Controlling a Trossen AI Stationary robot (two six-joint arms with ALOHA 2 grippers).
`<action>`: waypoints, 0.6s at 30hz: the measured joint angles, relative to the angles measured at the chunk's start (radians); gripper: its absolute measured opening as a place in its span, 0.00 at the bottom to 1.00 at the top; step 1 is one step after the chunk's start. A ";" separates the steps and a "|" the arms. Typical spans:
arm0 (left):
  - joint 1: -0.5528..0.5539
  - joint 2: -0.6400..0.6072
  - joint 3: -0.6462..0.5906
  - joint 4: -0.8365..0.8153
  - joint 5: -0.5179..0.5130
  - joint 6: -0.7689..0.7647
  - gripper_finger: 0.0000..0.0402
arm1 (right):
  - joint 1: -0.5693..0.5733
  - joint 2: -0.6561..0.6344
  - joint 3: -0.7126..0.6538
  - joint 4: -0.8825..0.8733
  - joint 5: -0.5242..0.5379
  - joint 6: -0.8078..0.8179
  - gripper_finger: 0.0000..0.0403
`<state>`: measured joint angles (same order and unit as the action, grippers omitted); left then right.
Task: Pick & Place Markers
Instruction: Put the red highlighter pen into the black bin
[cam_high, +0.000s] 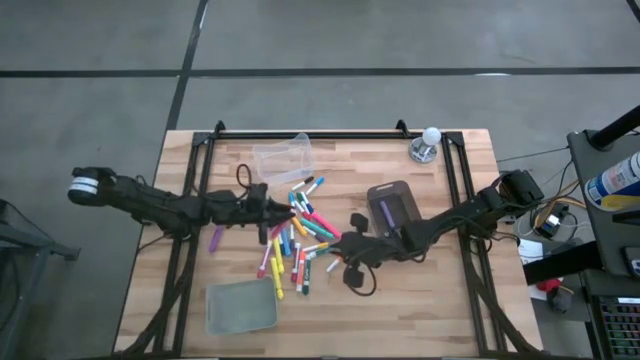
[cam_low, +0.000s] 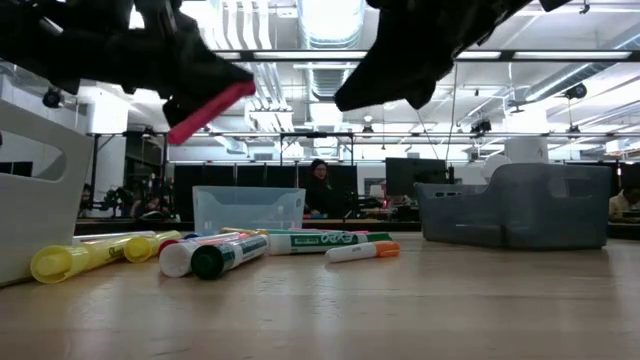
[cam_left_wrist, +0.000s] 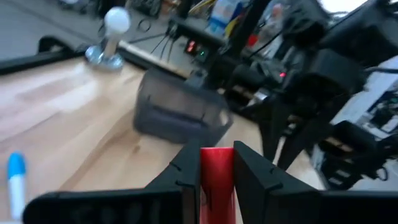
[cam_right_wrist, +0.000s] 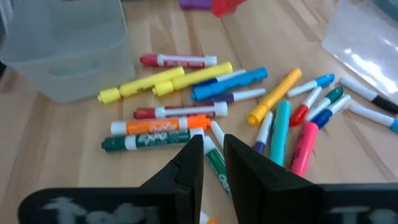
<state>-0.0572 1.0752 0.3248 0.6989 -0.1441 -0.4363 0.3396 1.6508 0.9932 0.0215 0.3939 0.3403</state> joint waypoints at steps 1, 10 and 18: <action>-0.004 0.000 0.000 0.018 0.003 0.011 0.14 | 0.000 0.001 0.000 0.016 0.001 0.000 0.14; -0.076 0.000 0.000 0.150 0.005 0.139 0.14 | -0.017 0.065 0.000 0.184 0.078 -0.007 0.21; -0.122 0.004 0.000 0.256 0.005 0.210 0.14 | -0.029 0.066 0.000 0.327 0.079 -0.101 0.42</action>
<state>-0.1791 1.0788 0.3252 0.9547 -0.1387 -0.2261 0.3110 1.7168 0.9932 0.3481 0.4730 0.2392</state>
